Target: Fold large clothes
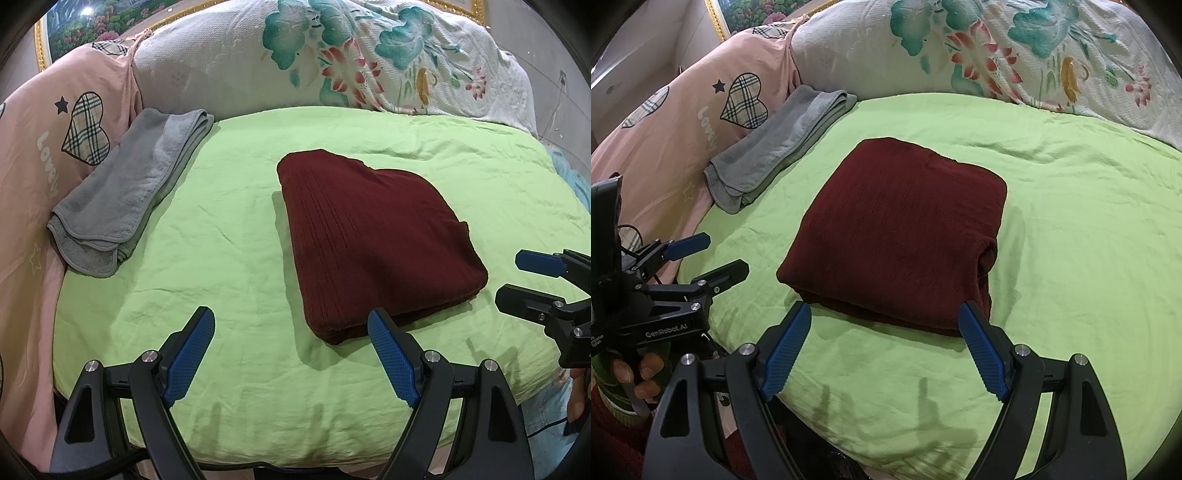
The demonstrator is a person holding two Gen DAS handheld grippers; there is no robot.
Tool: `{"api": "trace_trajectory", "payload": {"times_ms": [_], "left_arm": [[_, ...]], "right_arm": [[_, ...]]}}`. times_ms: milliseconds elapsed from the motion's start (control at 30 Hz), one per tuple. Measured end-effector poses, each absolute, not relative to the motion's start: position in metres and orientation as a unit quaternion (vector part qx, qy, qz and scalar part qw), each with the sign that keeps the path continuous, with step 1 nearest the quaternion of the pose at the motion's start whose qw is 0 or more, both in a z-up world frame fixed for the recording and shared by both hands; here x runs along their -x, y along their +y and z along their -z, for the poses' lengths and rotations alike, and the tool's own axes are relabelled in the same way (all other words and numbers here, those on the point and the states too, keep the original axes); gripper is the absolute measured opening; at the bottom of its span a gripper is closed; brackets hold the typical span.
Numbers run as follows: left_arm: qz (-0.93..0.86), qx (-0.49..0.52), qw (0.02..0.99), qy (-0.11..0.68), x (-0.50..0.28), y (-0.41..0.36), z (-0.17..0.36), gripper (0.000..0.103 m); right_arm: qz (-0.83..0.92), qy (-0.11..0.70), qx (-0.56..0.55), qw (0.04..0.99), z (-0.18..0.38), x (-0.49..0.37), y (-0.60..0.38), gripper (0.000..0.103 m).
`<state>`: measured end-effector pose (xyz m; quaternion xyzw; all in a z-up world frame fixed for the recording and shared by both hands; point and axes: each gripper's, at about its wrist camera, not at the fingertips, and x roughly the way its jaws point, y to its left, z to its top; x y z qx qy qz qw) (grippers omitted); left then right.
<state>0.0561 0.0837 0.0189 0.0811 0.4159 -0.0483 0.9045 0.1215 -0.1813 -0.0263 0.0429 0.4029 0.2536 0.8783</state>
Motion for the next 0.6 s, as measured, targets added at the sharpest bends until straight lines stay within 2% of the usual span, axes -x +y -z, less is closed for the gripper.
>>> {"api": "trace_trajectory", "payload": {"times_ms": [600], "left_arm": [[0.051,-0.085,0.904,0.417,-0.0582,0.0828,-0.0206,0.085]], "right_arm": [[-0.253,0.404,-0.043,0.878,0.0263,-0.1242,-0.1830,0.082]]}}
